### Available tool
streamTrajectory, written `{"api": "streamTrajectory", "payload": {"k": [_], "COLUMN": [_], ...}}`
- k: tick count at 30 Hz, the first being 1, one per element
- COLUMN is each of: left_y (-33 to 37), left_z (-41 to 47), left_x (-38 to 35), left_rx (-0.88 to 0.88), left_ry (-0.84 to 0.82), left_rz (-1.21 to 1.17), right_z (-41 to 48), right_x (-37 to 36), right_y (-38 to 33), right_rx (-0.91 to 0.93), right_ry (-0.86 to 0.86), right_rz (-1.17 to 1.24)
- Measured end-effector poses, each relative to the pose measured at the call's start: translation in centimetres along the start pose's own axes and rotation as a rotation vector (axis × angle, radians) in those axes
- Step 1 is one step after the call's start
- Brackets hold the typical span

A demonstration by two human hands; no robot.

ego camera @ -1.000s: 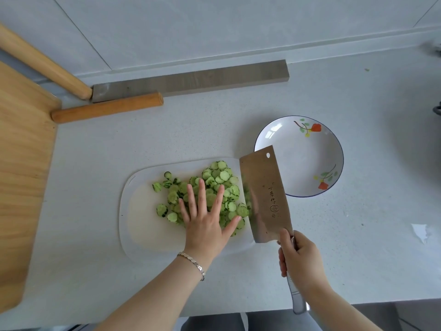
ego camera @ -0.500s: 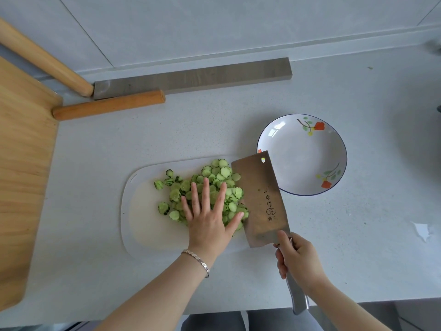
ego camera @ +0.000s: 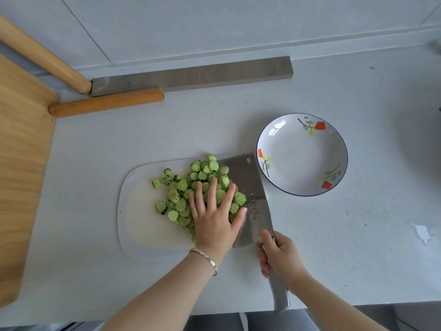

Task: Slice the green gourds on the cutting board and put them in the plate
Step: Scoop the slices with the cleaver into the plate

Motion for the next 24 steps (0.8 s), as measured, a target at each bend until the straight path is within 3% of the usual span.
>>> {"api": "streamTrajectory", "payload": {"k": [10, 16, 24], "left_y": [2.9, 8.2, 14.0], "left_z": [1.3, 5.6, 9.6], "left_x": [1.2, 3.2, 1.4], "left_rx": [-0.052, -0.120, -0.142], "left_ry": [0.031, 0.108, -0.037], "left_rz": [-0.257, -0.323, -0.309], "right_z": [-1.9, -2.4, -1.1], "right_x": [1.9, 5.9, 11.3], "right_y": [-2.6, -7.8, -12.1], "right_rx": [0.022, 0.106, 0.187], "right_ry": [0.009, 0.135, 0.304], "right_rz": [0.018, 0.001, -0.174]}}
Point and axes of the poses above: each hand's wrist, its own z-axis towards the middle knuckle, its own x-axis out of the back of the hand, y = z × x, the point moved 5 cm from there along z, towards the middle knuckle, and after that the axes turned 11 degrees about z, right-handed, at the moved point
